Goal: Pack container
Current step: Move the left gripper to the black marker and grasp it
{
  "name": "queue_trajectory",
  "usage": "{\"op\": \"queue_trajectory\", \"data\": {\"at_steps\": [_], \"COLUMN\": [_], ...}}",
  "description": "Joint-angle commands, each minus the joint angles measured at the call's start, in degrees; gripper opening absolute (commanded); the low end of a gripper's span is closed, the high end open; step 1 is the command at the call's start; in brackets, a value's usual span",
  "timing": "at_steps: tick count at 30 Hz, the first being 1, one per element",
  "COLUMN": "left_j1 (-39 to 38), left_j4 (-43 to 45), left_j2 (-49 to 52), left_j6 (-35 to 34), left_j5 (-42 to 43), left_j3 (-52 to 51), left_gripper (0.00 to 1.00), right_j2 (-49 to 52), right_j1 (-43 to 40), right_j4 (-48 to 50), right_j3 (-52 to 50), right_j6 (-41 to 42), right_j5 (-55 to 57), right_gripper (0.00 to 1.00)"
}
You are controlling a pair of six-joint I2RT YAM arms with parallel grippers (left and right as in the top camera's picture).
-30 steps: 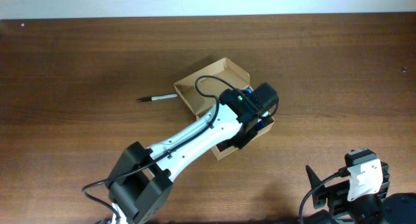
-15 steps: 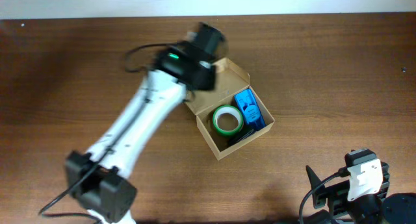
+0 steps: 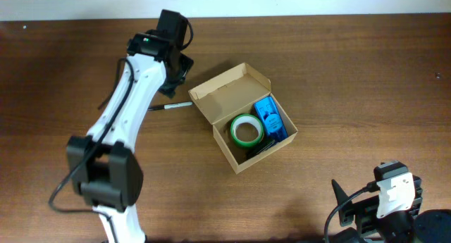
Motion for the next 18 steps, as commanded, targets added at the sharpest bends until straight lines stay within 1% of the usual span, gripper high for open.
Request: {"op": "queue_trajectory", "data": {"at_steps": [1, 6, 11, 18], "left_j1": [1.6, 2.3, 3.4, 5.2], "left_j4": [-0.1, -0.1, -0.1, -0.1], "left_j2": [4.6, 8.8, 10.8, 12.9], "left_j6": [-8.1, -17.5, -23.3, -24.2], "left_j5": [2.0, 2.5, 3.1, 3.3], "left_j3": [0.4, 0.4, 0.4, 0.4], "left_gripper": [0.7, 0.7, 0.71, 0.72], "right_j2": [0.1, 0.1, 0.1, 0.1], "right_j1": [-0.5, -0.5, -0.5, -0.5], "right_j4": [0.1, 0.1, 0.1, 0.1], "right_j3": [0.0, 0.0, 0.0, 0.0], "right_j6": [0.5, 0.5, 0.5, 0.5], "right_j5": [0.9, 0.9, 0.9, 0.9], "right_gripper": [0.99, 0.99, 0.99, 0.99]}}
